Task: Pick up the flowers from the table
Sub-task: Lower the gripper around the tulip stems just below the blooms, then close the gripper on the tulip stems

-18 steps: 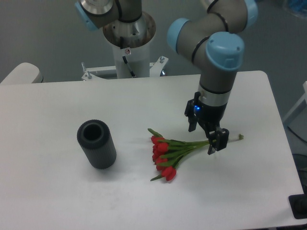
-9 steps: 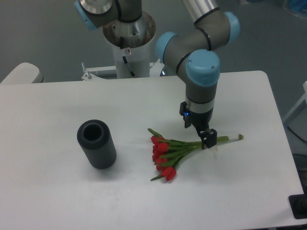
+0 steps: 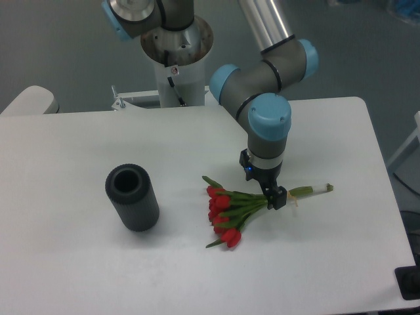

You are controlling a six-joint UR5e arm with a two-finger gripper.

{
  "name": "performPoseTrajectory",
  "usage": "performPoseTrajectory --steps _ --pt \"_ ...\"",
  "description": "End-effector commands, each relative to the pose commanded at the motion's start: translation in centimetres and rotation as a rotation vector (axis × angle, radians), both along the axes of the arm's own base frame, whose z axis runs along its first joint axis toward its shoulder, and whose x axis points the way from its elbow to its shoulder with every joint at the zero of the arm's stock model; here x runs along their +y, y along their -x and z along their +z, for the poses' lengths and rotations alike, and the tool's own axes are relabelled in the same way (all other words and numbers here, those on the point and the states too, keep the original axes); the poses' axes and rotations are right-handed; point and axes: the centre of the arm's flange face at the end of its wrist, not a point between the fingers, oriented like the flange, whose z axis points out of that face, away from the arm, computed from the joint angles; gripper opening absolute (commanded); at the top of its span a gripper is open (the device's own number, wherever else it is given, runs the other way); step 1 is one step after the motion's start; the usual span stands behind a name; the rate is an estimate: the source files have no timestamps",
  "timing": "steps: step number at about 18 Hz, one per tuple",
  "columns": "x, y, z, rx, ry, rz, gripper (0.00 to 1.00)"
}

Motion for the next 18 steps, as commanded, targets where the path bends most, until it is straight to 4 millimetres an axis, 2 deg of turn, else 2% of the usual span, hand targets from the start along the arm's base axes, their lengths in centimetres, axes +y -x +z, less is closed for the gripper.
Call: performPoseTrajectory --steps 9,15,16,17,18 --pt "1.2 -1.0 -2.7 -0.026 0.019 -0.024 1.00" --pt "1.1 -1.0 -3.4 -0.036 0.020 -0.026 1.00" --pt "1.2 -0.9 -3.2 -0.034 0.019 -0.025 0.84" --pt "1.3 -0.8 -3.0 -0.031 0.017 -0.026 0.55" --pt "1.3 -0.7 -2.9 -0.029 0.015 -0.026 0.36"
